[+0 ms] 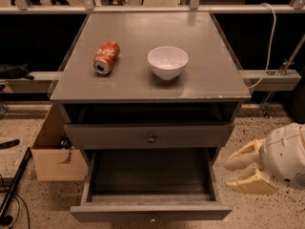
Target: Close middle drawer
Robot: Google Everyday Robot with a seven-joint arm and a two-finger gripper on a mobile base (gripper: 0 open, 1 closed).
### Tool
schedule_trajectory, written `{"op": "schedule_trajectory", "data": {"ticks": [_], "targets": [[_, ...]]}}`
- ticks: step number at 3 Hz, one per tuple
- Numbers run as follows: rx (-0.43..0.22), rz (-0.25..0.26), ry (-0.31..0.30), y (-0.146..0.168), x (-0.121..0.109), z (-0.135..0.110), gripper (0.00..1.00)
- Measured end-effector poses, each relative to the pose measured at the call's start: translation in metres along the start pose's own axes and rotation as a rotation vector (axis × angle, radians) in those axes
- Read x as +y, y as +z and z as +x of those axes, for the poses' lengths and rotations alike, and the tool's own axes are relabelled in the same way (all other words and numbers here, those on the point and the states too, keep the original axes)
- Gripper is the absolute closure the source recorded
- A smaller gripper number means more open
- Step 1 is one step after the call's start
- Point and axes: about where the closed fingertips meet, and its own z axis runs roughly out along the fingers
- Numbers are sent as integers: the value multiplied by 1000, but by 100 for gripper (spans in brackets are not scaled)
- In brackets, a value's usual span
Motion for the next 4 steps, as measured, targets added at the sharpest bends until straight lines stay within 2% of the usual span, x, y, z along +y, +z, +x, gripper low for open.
{"op": "schedule_trajectory", "data": {"ticks": [1,2,3,4], "targets": [[0,0,-1,0,0,0,83],[1,-33,29,29,4,2,100],[3,-79,83,67,18,12,100],[-1,-88,118,85,28,20,100]]}}
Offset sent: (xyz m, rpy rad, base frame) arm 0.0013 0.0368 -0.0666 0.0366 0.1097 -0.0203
